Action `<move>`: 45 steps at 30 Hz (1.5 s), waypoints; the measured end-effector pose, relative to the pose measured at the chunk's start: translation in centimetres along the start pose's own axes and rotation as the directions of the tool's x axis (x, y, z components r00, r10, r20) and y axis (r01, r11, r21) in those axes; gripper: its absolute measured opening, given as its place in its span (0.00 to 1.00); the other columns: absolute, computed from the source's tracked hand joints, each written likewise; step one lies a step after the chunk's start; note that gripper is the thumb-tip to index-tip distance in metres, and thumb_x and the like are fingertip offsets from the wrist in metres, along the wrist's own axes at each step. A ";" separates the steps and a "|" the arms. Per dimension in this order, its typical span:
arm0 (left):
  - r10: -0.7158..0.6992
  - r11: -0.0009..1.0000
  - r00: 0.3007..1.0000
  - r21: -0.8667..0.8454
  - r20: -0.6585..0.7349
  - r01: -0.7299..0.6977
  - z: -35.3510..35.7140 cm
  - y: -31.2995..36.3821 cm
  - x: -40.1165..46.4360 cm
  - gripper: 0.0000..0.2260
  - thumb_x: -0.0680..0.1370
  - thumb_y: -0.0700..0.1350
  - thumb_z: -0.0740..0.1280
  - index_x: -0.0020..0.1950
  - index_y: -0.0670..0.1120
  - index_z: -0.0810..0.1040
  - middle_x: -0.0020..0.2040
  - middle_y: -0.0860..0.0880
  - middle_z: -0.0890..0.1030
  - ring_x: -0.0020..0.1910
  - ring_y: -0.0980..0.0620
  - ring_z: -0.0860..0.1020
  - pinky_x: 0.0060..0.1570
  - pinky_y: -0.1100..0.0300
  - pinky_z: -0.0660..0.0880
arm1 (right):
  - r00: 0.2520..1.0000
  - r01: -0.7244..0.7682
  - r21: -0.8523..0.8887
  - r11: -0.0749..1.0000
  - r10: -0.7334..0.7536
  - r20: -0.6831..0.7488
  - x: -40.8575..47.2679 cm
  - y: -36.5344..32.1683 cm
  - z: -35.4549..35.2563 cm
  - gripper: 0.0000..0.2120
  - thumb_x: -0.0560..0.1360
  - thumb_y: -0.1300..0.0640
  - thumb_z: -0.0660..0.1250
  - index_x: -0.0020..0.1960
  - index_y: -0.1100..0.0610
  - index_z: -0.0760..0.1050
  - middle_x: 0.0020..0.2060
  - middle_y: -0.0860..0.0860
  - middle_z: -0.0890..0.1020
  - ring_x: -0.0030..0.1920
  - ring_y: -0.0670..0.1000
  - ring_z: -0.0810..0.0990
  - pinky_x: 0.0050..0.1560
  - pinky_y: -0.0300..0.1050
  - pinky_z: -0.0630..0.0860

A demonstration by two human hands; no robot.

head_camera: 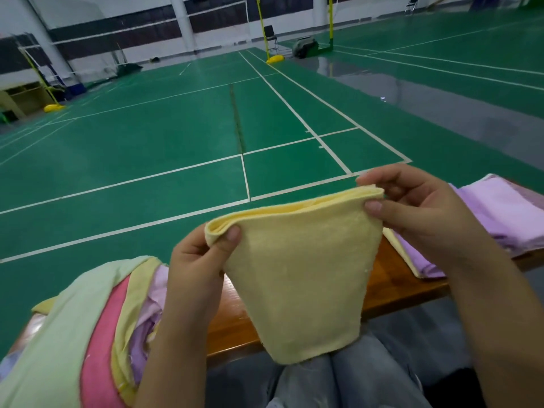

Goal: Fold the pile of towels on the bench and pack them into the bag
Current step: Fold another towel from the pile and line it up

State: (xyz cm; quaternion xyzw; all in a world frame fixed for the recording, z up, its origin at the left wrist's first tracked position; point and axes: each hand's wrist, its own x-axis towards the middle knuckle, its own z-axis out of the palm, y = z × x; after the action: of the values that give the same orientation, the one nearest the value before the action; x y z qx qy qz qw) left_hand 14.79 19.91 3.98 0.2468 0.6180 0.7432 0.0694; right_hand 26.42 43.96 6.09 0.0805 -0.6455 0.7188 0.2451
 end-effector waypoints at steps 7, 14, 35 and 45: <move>-0.026 0.995 0.999 0.094 -0.028 0.029 0.3 0.7 1.0 0.09 0.67 0.58 0.75 0.37 0.54 0.83 0.34 0.56 0.78 0.37 0.54 0.74 0.40 0.57 0.73 | 0.996 -0.080 0.024 0.996 0.082 -0.047 0.6 0.3 0.0 0.11 0.62 0.62 0.72 0.44 0.53 0.83 0.35 0.46 0.83 0.36 0.43 0.81 0.36 0.35 0.78; -0.047 0.978 0.996 0.200 -0.079 0.062 1.0 -0.7 8.3 0.06 0.75 0.46 0.71 0.38 0.49 0.82 0.35 0.54 0.78 0.37 0.54 0.72 0.42 0.54 0.69 | 0.977 -0.109 -0.241 0.964 0.059 -0.207 5.3 1.5 -0.1 0.14 0.72 0.72 0.67 0.49 0.54 0.78 0.36 0.43 0.84 0.40 0.42 0.81 0.46 0.37 0.80; -0.491 0.809 0.847 0.469 0.204 0.355 -4.2 -11.6 -7.9 0.13 0.75 0.39 0.70 0.44 0.58 0.86 0.48 0.55 0.85 0.50 0.60 0.81 0.48 0.68 0.74 | 0.763 -0.619 -0.348 0.704 0.643 -0.056 -12.5 13.2 -2.2 0.14 0.70 0.71 0.71 0.47 0.54 0.81 0.45 0.55 0.83 0.45 0.46 0.82 0.46 0.36 0.77; -0.463 0.834 0.885 0.367 0.055 0.413 -3.2 -10.0 -4.5 0.05 0.76 0.44 0.68 0.46 0.51 0.84 0.39 0.54 0.84 0.38 0.61 0.80 0.35 0.67 0.74 | 0.844 -0.531 -0.273 0.802 0.529 -0.087 -7.1 11.7 -2.3 0.12 0.73 0.65 0.69 0.53 0.53 0.79 0.51 0.54 0.82 0.51 0.48 0.81 0.51 0.40 0.79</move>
State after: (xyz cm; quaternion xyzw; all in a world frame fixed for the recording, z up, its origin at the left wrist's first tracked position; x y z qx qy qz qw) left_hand 15.28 17.51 -7.15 0.1588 0.7718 0.5681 0.2372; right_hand 27.69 43.86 -7.71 -0.1414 -0.7386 0.6576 0.0456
